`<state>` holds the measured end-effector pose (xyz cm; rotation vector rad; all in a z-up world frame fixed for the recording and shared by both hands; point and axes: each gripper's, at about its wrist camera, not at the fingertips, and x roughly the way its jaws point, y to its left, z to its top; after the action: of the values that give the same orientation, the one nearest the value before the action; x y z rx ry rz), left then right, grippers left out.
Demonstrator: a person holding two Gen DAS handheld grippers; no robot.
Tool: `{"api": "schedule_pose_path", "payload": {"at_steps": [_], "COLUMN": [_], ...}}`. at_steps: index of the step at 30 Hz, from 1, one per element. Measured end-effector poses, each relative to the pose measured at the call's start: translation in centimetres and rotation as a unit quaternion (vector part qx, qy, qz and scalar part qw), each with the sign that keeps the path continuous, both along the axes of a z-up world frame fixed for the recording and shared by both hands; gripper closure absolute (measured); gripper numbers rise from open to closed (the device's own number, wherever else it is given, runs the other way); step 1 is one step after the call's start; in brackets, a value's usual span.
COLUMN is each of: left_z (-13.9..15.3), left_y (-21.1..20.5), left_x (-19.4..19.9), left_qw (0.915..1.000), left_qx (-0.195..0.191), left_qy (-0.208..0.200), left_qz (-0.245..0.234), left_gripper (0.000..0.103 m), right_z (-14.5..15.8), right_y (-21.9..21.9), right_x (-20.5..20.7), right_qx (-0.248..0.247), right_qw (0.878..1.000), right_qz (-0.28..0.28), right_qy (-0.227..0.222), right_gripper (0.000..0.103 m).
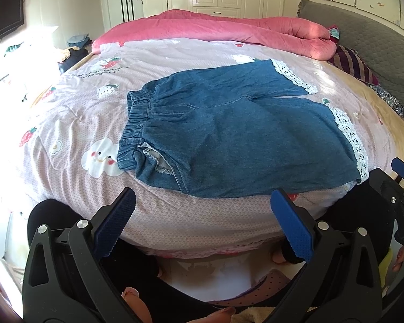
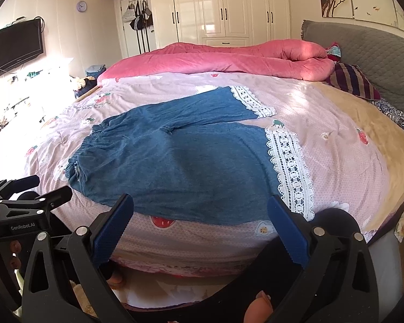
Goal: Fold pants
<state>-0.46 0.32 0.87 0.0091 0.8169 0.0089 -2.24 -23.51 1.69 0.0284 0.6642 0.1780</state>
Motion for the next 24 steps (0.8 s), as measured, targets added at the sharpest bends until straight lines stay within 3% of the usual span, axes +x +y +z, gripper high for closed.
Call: {"api": "schedule_pose_path", "payload": {"at_steps": [12,24], "left_z": [-0.1,-1.9], "left_y": [0.3,2.1], "left_x": [0.4,3.4], "left_qw": [1.0000,0.9995], "left_qx": [-0.001,-0.012], "left_qy": [-0.002,0.027], "left_qz": [0.002,0.006], "left_gripper": [0.008,0.008], "right_z": [-0.4,-1.6], "right_y": [-0.1,0.5], "right_x": [1.3,5.4], "right_qx": [0.007,-0.001], "right_qw": [1.000,0.999], "right_qz": [0.006,0.038], "right_qy": [0.011,0.035], "right_gripper": [0.004,0.004]}}
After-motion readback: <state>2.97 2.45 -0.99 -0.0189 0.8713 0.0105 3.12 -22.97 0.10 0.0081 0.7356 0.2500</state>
